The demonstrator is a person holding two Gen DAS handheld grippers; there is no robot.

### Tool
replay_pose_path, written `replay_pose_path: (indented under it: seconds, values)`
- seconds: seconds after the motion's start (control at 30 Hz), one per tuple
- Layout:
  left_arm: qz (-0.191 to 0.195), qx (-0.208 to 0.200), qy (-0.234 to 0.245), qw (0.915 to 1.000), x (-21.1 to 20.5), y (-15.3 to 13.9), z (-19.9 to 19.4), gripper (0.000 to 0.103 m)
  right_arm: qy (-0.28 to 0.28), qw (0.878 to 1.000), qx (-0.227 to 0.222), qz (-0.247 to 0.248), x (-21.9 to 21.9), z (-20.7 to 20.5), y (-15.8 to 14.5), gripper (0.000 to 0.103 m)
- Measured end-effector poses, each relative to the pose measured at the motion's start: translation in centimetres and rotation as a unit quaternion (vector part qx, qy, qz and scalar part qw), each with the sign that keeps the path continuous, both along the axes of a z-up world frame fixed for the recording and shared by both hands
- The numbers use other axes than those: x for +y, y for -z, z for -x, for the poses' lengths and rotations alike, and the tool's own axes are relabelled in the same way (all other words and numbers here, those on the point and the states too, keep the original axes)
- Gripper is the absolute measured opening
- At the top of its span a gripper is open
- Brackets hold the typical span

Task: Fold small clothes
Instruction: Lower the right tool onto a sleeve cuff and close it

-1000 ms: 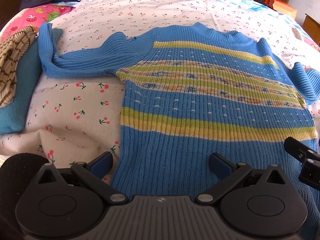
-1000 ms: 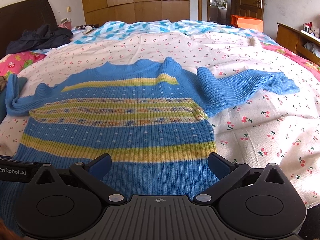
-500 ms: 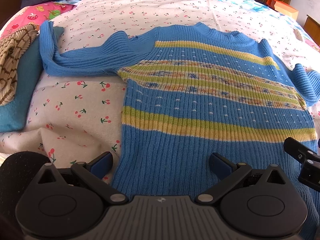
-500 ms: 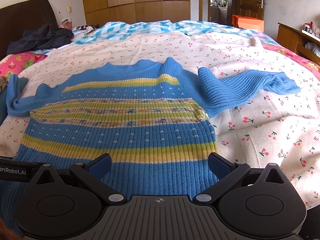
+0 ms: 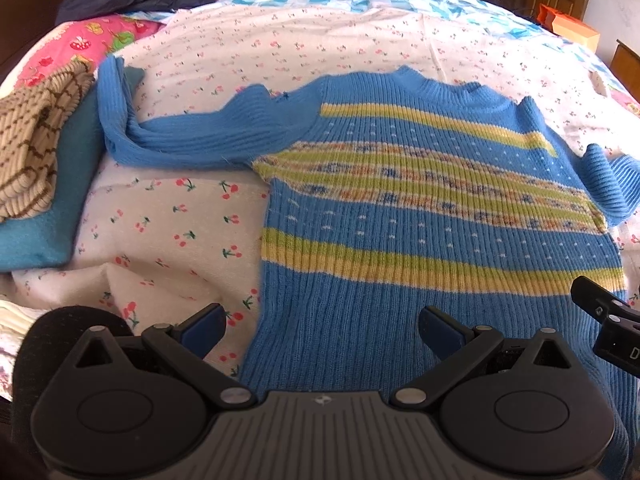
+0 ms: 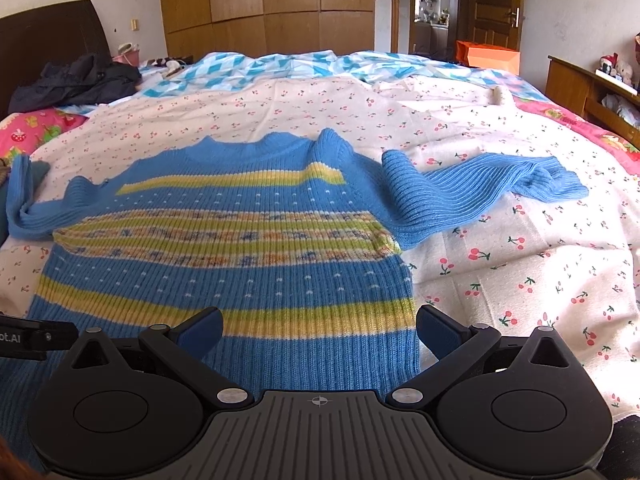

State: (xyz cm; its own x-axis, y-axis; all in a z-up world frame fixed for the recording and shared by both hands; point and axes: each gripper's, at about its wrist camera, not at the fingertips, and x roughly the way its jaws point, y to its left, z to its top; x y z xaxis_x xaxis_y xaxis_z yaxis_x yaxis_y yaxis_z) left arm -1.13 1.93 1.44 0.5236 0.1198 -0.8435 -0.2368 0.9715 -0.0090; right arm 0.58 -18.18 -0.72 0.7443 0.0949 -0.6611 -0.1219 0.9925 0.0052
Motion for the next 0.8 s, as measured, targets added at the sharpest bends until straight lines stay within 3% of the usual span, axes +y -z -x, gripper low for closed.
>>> replay_pose_path:
  seconds: [0.57, 0.8]
  values:
    - [-0.023, -0.033, 0.055, 0.9977, -3.7, -2.6, -1.4, 0.103, 0.051, 0.998, -0.017, -0.022, -2.8, -0.5, -1.0, 0.102]
    - [-0.025, -0.034, 0.085, 0.9955, -5.8, -3.1, -2.9, 0.103, 0.082, 0.994, -0.038, -0.061, -5.6, -1.1, -2.2, 0.099]
